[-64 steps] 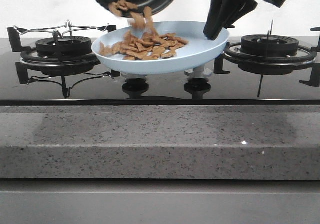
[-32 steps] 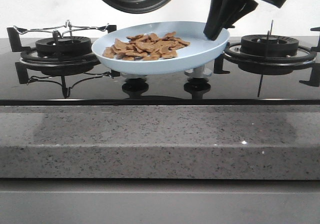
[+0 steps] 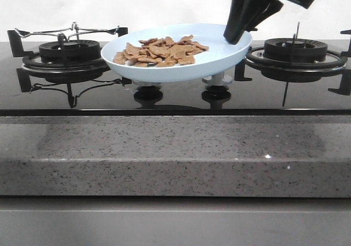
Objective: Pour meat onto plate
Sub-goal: 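Tilt the pan with the left gripper, pouring meat onto the plate, then return the pan to its burner with the left gripper and release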
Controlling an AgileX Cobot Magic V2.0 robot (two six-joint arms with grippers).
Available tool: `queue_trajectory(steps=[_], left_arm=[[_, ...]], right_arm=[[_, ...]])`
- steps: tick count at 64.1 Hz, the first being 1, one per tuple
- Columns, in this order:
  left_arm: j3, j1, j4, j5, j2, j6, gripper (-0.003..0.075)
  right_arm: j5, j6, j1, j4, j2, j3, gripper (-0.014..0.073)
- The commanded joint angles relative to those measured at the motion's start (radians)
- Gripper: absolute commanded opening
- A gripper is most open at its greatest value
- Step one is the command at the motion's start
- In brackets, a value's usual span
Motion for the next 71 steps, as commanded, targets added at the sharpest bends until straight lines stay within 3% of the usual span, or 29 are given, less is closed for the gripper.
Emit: queue_trajectory(steps=[1, 12, 25, 46, 71], left_arm=[[0.000, 0.118, -0.290, 0.053, 0.008, 0.057, -0.0020], [0.024, 0.316, -0.574, 0.233, 0.123, 0.056, -0.0020], [0.024, 0.414, -0.788, 0.339, 0.264, 0.039, -0.0020], [0.024, 0.415, -0.802, 0.367, 0.457, -0.018, -0.0020], [0.024, 0.417, -0.794, 0.254, 0.482, -0.018, -0.0020]], right_arm=[[-0.027, -0.012, 0.001, 0.031, -0.060, -0.025, -0.0060], [-0.026, -0.012, 0.001, 0.031, -0.060, -0.025, -0.0060], [-0.026, -0.012, 0.001, 0.031, -0.060, -0.025, -0.0060], [-0.026, -0.012, 0.001, 0.031, -0.060, -0.025, -0.0060], [-0.026, -0.012, 0.001, 0.031, -0.060, -0.025, -0.0060]])
